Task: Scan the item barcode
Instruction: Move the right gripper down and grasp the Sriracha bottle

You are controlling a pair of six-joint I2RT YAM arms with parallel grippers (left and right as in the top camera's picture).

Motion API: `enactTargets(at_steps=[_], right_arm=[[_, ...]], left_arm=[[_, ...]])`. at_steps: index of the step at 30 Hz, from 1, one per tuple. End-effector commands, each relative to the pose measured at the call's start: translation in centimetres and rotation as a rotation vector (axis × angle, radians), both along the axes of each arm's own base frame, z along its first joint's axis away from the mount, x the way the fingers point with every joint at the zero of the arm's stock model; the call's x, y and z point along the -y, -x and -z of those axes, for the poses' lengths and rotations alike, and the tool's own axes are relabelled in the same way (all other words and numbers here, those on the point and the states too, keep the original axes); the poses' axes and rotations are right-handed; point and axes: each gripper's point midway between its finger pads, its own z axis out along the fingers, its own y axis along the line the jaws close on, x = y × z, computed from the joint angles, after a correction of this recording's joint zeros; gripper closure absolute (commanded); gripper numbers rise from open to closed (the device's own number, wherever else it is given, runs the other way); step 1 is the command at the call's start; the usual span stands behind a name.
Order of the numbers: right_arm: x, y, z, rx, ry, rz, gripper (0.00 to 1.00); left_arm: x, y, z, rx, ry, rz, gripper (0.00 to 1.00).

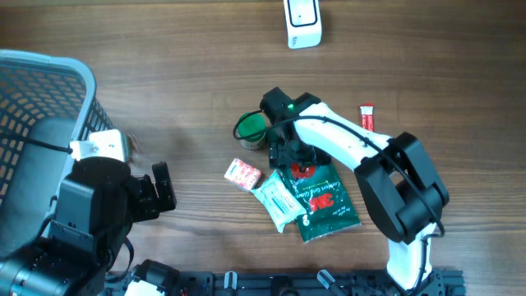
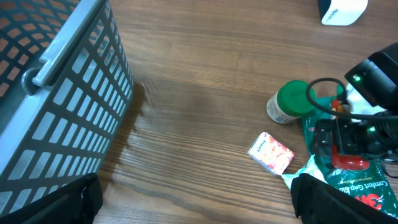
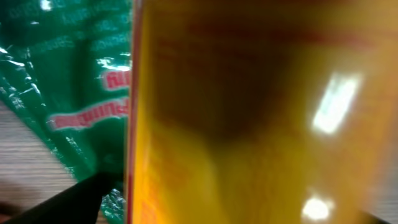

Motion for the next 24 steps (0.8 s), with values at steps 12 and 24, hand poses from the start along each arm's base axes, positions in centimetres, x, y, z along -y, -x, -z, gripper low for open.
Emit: enactTargets(at_steps=[12,24], right_arm=[[-0.8,0.9,0.5,-0.180,-0.198,0.079,0.49],[-0.8,-1.1,-6.2,-0.087,-0.336,-0.009,0.50]], left_arm=[[0.0,0.0,0.1,-0.001,0.012,-0.006,0.00],[0.0,0.0,0.0,-0.001,0.012,-0.007,0.00]])
